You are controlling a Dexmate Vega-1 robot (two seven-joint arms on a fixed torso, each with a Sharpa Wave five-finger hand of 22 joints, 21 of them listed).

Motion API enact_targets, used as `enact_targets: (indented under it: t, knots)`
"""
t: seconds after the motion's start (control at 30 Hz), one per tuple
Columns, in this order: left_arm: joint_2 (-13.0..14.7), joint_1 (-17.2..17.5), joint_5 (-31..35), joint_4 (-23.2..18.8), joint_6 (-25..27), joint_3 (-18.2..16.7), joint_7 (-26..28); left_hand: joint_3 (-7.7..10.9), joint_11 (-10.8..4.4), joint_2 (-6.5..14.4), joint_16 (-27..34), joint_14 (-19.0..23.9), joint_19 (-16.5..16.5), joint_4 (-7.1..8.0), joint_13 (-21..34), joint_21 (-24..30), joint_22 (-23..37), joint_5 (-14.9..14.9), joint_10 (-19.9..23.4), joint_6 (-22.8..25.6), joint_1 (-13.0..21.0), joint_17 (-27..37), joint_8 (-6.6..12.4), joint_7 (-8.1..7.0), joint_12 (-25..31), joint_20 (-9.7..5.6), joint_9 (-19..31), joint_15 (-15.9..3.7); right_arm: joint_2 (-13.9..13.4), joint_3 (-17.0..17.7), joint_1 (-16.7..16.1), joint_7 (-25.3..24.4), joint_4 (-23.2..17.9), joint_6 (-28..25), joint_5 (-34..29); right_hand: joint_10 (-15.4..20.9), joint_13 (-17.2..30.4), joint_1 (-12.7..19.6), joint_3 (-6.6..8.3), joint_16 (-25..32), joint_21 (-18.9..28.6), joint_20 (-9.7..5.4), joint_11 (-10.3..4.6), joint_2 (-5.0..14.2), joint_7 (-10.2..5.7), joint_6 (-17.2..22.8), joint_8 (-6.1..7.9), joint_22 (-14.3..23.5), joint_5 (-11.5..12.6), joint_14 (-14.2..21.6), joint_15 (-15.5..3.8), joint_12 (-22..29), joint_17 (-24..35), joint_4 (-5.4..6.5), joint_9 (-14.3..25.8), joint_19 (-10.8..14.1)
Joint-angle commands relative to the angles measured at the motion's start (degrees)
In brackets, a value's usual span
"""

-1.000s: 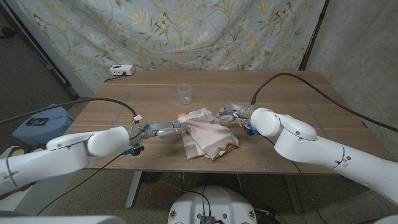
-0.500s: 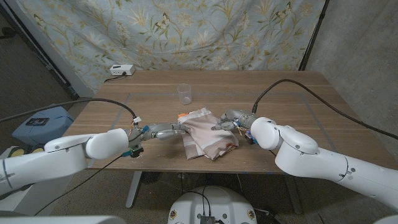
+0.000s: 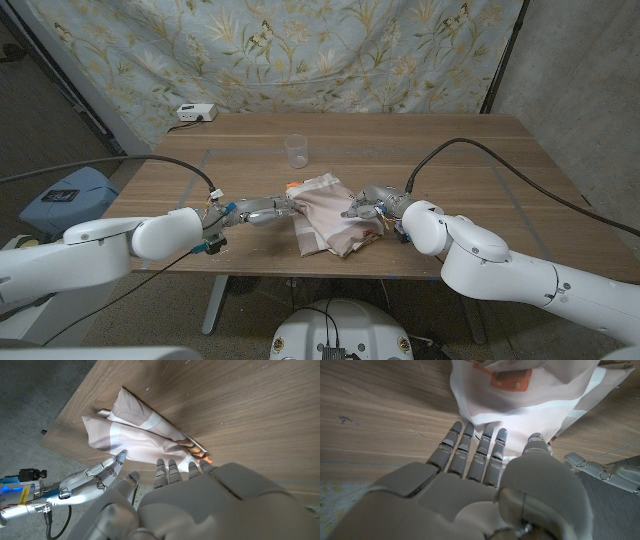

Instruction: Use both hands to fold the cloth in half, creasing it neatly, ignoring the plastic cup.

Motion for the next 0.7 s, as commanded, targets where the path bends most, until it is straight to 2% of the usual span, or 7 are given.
enact_targets:
  t: [0.03, 0.27, 0.53, 0.7]
  knots:
    - [2.1, 0.5, -1.5, -0.3, -0.2, 0.0, 2.6, 0.02, 0.24, 0.0, 0.0, 0.3, -1.4, -0.05, 0.2, 0.0, 0.1, 0.1, 0.4, 0.0, 0.5, 0.2, 0.33, -0.1, 0.0, 0.23, 0.2, -0.13, 1.3, -0.9, -1.2, -1.9, 2.0, -0.1, 0.3, 0.4, 0.1, -0.2, -0.12, 0.5, -0.2, 0.08, 0.1, 0.3, -0.06, 0.3, -0.13, 0.1, 0.0, 0.1, 0.12, -0.2, -0.1, 0.1, 0.0, 0.0]
    - [3.1, 0.5, -1.6, -0.7, -0.2, 0.4, 3.7, 0.04, 0.19, 0.0, -0.1, 0.3, -1.3, -0.04, 0.2, 0.0, 0.1, 0.1, 0.5, 0.0, 0.6, 0.2, 0.34, -0.1, 0.0, 0.21, 0.2, -0.15, 1.9, -1.3, -1.7, -2.4, 3.4, 0.5, 1.1, 0.0, 0.1, -0.2, -0.09, 0.5, -0.3, -0.37, 0.1, 0.41, 0.21, -0.2, -0.4, 0.1, -0.1, -0.3, -0.1, -0.5, -0.2, 0.02, 0.0, -0.3]
    - [3.1, 1.9, -1.4, -0.7, -0.1, -1.2, 4.0, 0.04, 0.23, 0.0, -0.1, 0.4, -1.3, -0.03, 0.2, 0.0, 0.1, 0.1, 0.6, -0.1, 0.6, 0.2, 0.31, -0.06, 0.1, 0.22, 0.2, -0.11, 2.7, -0.2, -2.9, -3.8, 4.9, 1.0, 3.1, -0.1, 0.1, -0.2, -0.08, 0.6, -0.3, -0.41, 0.21, 0.44, 0.14, -0.3, -0.47, 0.1, -0.1, -0.3, -0.13, -0.6, -0.3, -0.07, 0.0, -0.3]
    - [3.1, 2.7, -1.3, -0.6, -0.2, -2.1, 4.2, 0.03, 0.15, 0.0, 0.0, 0.4, -1.3, 0.03, 0.2, -0.1, 0.1, 0.1, 0.4, -0.1, 0.6, 0.2, 0.3, -0.1, 0.0, 0.25, 0.2, -0.15, 2.5, 0.2, -3.2, -4.9, 4.4, 1.2, 3.4, -0.1, 0.1, -0.1, -0.06, 0.6, -0.3, -0.53, 0.24, 0.47, 0.12, -0.3, -0.47, 0.1, -0.1, -0.4, -0.22, -0.7, -0.3, -0.14, 0.0, -0.3]
